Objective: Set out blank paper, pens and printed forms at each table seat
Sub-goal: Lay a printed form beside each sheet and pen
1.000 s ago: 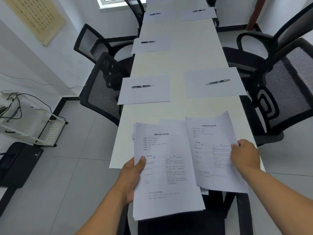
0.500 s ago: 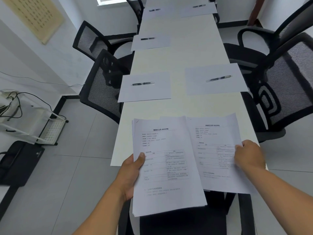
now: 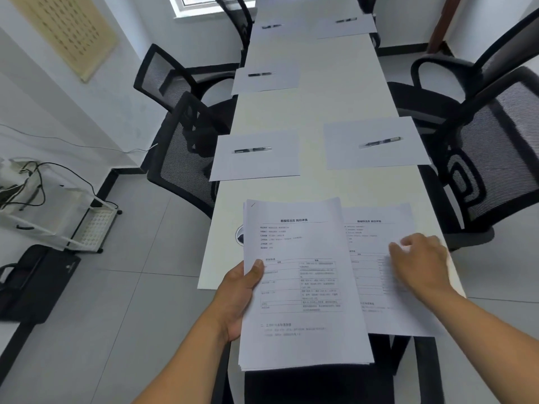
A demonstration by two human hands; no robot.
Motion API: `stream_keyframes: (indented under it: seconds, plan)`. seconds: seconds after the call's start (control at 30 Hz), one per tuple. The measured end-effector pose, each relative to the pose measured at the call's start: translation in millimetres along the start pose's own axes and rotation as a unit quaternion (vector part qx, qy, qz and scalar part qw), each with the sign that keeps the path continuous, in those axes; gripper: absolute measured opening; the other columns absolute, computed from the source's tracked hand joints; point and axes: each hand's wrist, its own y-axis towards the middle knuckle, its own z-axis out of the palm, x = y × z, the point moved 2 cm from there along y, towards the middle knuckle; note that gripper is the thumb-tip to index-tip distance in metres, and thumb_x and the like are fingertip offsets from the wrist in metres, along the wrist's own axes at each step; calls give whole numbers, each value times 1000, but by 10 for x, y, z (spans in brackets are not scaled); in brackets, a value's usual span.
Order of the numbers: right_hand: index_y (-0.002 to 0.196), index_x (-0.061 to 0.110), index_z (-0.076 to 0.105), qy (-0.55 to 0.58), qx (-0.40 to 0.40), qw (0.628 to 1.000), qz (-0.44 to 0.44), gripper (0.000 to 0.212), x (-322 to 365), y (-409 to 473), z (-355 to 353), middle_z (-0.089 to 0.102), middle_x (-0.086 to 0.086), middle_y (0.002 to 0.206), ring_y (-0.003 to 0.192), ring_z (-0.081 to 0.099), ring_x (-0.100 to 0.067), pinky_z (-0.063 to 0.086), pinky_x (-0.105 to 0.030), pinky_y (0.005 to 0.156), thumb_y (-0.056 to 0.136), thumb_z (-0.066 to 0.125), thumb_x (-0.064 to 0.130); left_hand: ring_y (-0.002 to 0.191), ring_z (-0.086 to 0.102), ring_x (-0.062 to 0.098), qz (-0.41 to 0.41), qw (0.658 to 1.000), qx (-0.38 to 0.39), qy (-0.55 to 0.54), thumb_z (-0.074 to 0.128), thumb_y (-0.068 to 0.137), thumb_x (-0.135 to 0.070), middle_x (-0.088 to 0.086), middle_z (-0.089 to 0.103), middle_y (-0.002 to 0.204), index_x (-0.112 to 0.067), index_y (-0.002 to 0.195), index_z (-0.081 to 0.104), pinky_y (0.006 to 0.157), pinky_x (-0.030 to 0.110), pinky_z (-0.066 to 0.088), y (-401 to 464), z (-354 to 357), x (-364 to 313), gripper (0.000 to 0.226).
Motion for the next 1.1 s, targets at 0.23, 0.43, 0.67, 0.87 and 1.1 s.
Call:
stream_keyframes:
  seconds: [0.23,0.43,0.67,0.87,1.1]
  plan:
    - [110,7,71,290,250,923,33,53,633,-422,-55,78,-12,91,74,67,-26,54,-41,74,113,44,53,115,78,42,15,1000,17,-3,59,111,-33,18,79,128,-16,139,69,100,63,61,-71,68,-173,33]
    - [123,8,72,340,323,882,50,22,892,-835,-138,83,-7,115,105,80,-31,61,-54,101,108,64,21,113,79,38,45,998,52,5,56,113,-32,16,80,128,-17,140,68,86,53,67,-239,94,-396,33]
    - [126,16,71,365,218,905,27,19,1212,-1325,-286,84,0,111,99,82,-25,64,-50,95,108,65,16,111,80,35,82,995,49,18,56,114,-35,12,81,125,-20,140,68,94,56,64,-602,70,-605,32]
    - [122,19,71,378,175,909,-5,17,1488,-1777,-598,84,1,107,95,82,-25,66,-52,91,107,64,15,116,78,40,126,989,71,-12,54,115,-30,17,79,128,-13,141,67,97,59,63,-1116,69,-822,34]
    - [117,18,71,390,154,907,-42,14,1546,-2349,-896,84,2,103,91,82,-26,67,-53,86,105,66,13,120,76,40,142,984,109,-23,55,114,-30,18,77,134,-11,144,66,91,54,65,-1908,117,-800,37]
